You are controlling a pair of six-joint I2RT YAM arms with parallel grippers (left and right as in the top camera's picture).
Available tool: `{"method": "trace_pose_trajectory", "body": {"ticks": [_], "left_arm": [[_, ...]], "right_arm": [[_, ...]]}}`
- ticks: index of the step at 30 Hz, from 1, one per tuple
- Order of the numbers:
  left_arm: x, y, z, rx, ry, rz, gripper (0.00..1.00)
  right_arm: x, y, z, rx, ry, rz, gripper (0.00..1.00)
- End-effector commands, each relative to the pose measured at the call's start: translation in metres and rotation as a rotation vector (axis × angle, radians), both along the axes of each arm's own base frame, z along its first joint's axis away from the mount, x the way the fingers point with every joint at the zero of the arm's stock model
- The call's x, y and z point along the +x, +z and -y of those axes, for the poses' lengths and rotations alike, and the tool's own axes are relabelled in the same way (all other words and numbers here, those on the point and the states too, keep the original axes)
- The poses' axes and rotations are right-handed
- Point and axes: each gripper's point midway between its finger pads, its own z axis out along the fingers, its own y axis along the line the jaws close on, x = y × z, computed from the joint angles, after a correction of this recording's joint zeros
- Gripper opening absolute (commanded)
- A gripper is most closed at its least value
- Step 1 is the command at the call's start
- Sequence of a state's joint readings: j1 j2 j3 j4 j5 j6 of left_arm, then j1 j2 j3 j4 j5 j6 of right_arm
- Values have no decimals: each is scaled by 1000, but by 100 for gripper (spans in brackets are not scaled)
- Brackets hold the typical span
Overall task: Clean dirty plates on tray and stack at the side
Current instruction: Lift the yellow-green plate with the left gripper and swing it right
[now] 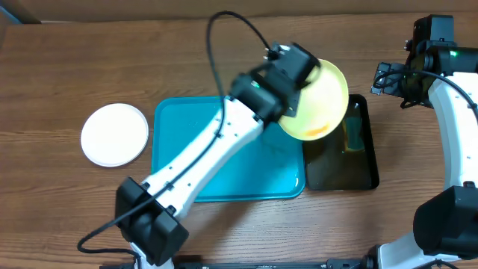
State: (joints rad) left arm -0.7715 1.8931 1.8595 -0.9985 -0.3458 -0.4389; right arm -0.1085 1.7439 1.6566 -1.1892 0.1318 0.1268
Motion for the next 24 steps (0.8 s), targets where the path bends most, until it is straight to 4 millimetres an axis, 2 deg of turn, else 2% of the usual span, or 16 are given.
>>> {"method": "trace_pose_trajectory", "body": {"ticks": [1,6,15,21,24], "left_arm": [[2,12,-1,187,36,164,4],[-18,16,23,373,-15,302,4],[-46,3,58,697,-74,508,4],[-58,7,70,643,-69,535,4],[-60,0,72,620,-92,498,4]], "right_arm": [[3,8,0,-11,-2,27,100],[3,8,0,-11,-2,27,100],[3,8,0,-11,-2,27,100],[3,8,0,-11,-2,27,100],[3,8,0,-11,-2,27,100]]}}
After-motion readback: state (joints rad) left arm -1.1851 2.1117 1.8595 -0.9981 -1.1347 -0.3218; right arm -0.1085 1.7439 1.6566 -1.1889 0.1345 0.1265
